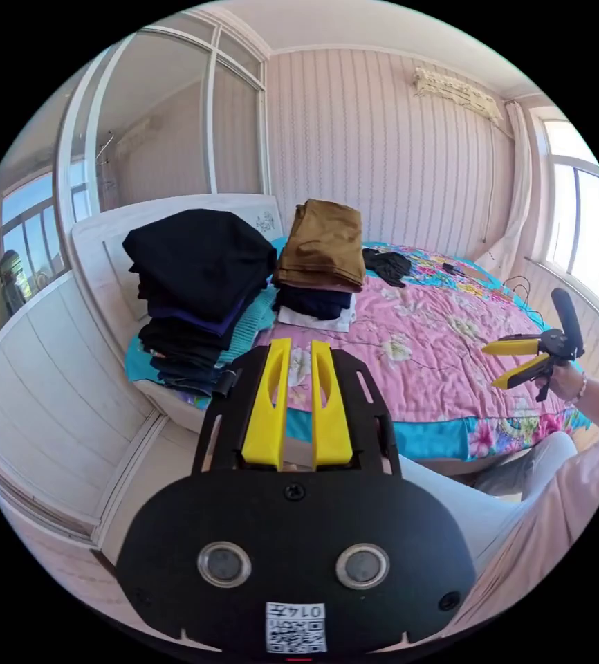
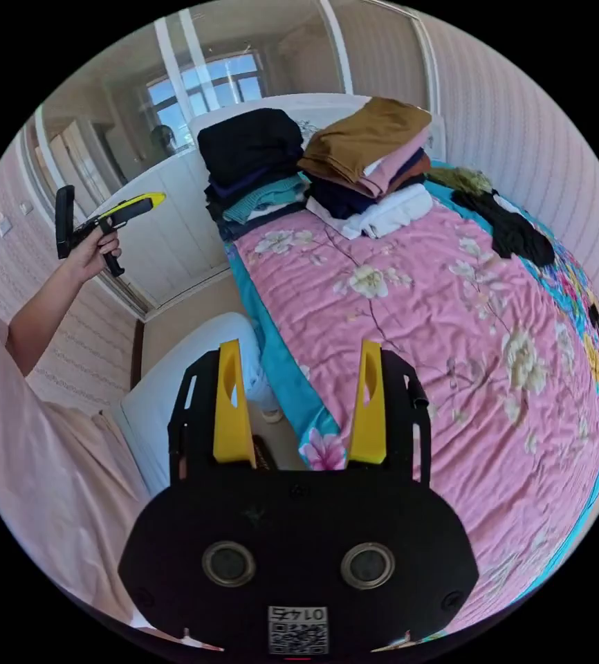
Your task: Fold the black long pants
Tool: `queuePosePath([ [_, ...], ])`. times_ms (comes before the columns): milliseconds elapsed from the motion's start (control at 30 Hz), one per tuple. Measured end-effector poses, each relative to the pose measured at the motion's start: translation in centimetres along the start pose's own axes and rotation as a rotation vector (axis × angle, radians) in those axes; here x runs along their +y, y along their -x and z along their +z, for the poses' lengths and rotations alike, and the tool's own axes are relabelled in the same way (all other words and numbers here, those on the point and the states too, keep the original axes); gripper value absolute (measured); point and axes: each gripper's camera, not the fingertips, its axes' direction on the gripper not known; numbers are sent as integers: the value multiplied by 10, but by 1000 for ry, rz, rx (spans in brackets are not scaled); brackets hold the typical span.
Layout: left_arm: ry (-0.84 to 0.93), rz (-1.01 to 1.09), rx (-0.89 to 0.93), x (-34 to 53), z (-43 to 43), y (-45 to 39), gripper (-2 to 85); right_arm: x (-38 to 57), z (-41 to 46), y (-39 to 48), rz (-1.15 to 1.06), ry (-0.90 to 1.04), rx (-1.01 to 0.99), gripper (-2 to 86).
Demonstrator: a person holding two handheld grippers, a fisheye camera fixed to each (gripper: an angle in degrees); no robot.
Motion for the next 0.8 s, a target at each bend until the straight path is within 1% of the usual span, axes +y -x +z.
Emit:
queuePosePath([
  [33,3,-48,1,1,3,17,62,-20,4,13,-77,-17,-10,211],
  [100,-52,-138,3,5,8,50,72,-52,11,37,-206,-42,-7,200],
  [133,-67,-158,-7,6,10,58,74,-73,16,55,-292,-60,6,193],
  [200,-86,-203,-52,5,21,87,81,-104,26,78,-384,-91,17,186],
  [333,-97,-261,-48,0,44,126,92,-177,72,118,-485,-73,-3,184],
  [433,-92,-276,-43,-7,63,151,96,-219,116,147,-566,-20,26,185],
  [600,-143,-342,-84,-25,78,197,96,-264,169,183,-589,-20,43,186],
  [700,-106,-339,-94,-29,92,211,97,-283,199,198,-550,-19,56,182],
  [767,-78,-310,-94,-30,100,212,98,-291,218,199,-512,24,82,168],
  [800,-70,-296,-99,-30,102,211,98,-295,228,196,-484,50,109,138],
])
